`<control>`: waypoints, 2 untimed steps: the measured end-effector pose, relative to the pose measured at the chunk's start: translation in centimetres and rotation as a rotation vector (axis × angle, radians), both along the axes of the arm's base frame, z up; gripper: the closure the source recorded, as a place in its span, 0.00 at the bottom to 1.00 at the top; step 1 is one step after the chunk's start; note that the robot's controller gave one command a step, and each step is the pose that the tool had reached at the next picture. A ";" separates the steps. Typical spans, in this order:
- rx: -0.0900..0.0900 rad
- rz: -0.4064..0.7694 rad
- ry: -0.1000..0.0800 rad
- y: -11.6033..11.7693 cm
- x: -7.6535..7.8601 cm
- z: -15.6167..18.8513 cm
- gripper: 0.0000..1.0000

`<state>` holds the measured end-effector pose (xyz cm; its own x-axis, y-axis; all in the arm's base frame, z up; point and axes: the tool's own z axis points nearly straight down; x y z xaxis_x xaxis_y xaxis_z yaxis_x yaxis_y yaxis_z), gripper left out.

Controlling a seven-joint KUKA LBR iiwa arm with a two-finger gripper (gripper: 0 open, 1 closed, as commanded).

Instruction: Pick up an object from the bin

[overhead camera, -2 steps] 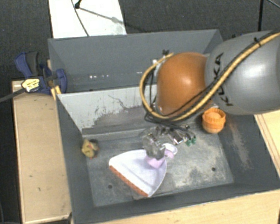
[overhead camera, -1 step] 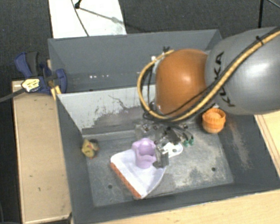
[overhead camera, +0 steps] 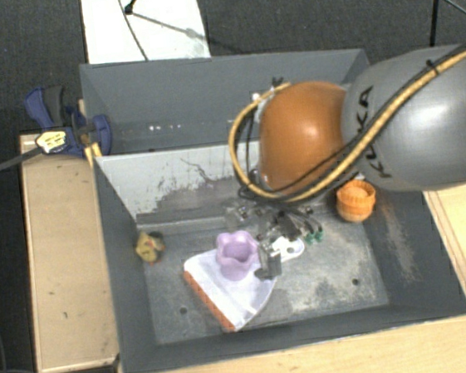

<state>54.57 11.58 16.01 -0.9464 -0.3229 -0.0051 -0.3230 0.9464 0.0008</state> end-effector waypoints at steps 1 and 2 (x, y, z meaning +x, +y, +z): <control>-0.001 0.062 -0.003 0.2 0.4 -1.3 0.00; -0.002 0.114 0.004 0.5 0.0 -3.6 0.00</control>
Offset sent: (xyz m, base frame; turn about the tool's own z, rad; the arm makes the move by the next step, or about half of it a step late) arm -0.0057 0.0096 -0.0493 -0.0015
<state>54.52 12.13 12.41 -0.9036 -0.4283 -0.0010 -0.4283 0.9036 0.0005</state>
